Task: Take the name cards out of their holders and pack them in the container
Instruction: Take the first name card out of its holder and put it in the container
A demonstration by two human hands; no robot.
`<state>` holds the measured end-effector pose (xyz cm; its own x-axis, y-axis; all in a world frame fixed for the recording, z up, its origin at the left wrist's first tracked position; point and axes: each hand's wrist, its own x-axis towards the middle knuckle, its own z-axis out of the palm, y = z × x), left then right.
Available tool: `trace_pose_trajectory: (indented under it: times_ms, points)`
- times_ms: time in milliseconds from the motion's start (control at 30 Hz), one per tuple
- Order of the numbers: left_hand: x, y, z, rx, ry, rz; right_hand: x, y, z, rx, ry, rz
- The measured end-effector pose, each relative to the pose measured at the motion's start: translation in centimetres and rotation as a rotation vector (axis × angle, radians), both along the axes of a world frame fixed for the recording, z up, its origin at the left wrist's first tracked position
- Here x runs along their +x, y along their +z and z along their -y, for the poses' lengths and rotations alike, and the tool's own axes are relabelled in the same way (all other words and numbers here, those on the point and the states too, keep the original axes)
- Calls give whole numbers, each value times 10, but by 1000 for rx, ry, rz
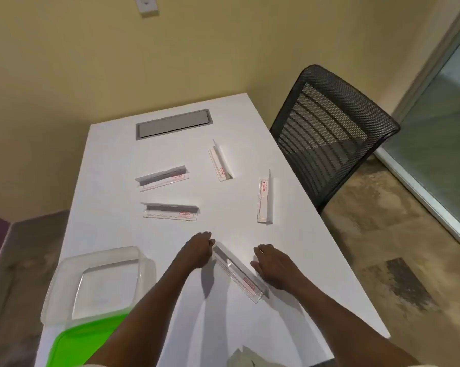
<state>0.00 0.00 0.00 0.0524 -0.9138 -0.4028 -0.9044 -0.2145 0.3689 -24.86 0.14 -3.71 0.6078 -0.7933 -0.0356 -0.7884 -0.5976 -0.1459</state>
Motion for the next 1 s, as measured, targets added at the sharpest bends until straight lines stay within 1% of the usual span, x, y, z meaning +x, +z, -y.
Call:
trace_pose_trajectory:
  times_ms: [33, 200, 333, 433, 500, 600, 667, 733, 867, 1000]
  points:
    - [-2, -1, 1, -9, -10, 3, 0, -2, -1, -5, -7, 2]
    - [-7, -3, 2, 10, -14, -20, -3, -8, -8, 209, -83, -33]
    - [-7, -8, 6, 50, -12, -44, -5, -10, -16, 263, -183, -19]
    - [-10, -11, 9, 28, 41, -30, -5, -12, -21, 305, -341, -46]
    - [-12, -13, 10, 2, 84, -4, -2, -12, -21, 405, -505, -53]
    - [-13, -15, 9, -34, 134, 9, 0, -13, -19, 619, -694, -15]
    - [-13, -18, 8, -51, 160, 8, 1, -11, -18, 775, -766, 39]
    - [-12, -19, 7, -64, 179, 4, 3, -9, -18, 890, -811, 107]
    - [-12, -22, 6, -72, 205, -14, 7, -6, -18, 1001, -910, 198]
    - [-9, -21, 6, -52, 342, -113, 10, -7, -14, 1084, -999, 264]
